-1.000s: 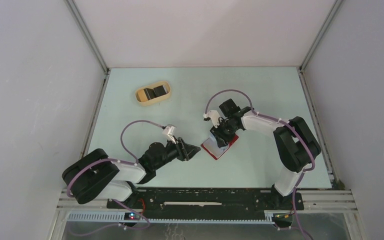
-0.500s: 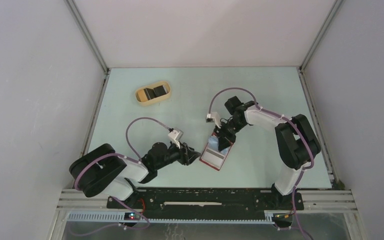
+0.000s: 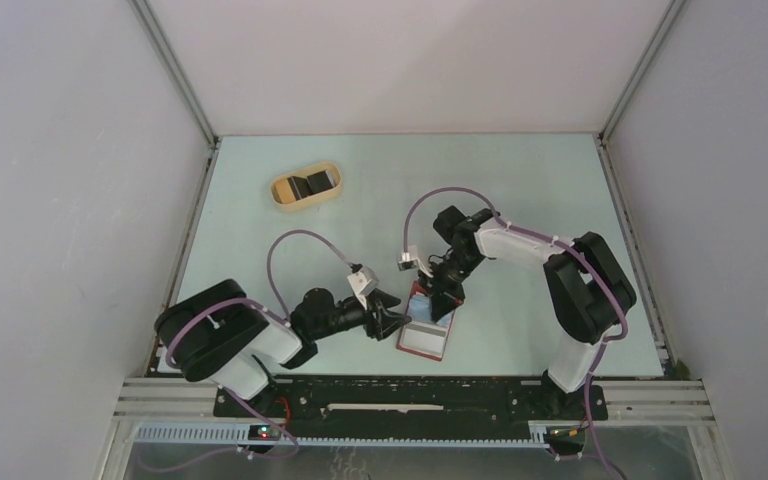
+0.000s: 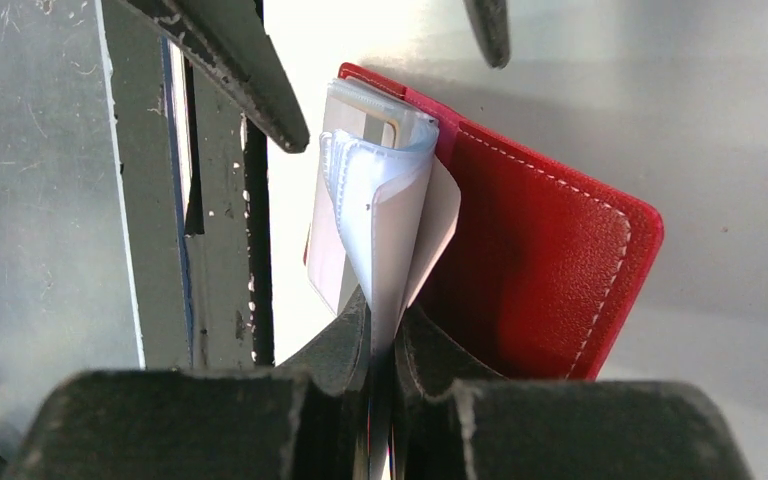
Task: Put the credit cards into the card holder
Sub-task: Open the card holder at the center of the board.
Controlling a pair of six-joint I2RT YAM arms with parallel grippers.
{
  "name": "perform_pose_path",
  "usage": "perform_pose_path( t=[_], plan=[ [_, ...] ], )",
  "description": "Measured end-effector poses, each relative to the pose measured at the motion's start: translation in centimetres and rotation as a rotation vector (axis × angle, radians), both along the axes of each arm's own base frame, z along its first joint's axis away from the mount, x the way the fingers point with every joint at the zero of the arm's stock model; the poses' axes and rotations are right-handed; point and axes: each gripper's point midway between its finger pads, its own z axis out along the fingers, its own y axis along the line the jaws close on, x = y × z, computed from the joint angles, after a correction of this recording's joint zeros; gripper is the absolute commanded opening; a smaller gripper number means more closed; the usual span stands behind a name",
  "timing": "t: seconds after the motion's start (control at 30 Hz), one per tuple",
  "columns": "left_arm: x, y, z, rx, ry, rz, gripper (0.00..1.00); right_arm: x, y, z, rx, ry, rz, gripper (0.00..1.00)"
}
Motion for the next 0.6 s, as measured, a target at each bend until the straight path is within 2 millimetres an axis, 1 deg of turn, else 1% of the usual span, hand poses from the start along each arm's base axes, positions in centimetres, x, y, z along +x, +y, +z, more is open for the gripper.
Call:
perform_pose_path(
  t=[0.1,0.2,0.33,0.43,0.6],
  plan=[
    [-0.7,-0.5,0.2,-0.025,-0.001,-0.049,0.6,-0.1,0.0,0.1,0.008,-0.004,0.009,0.12],
    [-1.1,-0.7,-0.5,-0.021,0.024,-0.07,0.6,-0.1,0.0,0.4,0.019,-0.01,0.018,0.12],
    [-1.3,-0.7,-1.3,-0.006,0.056,-0.074,0.58,-0.2,0.2,1.2,0.048,-0.033,0.032,0.12],
    [-1.4,-0.8,-1.4,-0.009,0.066,-0.08,0.55,-0.2,0.3,1.7,0.07,-0.049,0.043,0.12],
    [-1.4,-1.7,-1.0,-0.03,0.081,-0.111,0.51,-0.5,0.5,1.7,0.075,-0.056,0.063,0.12]
  ],
)
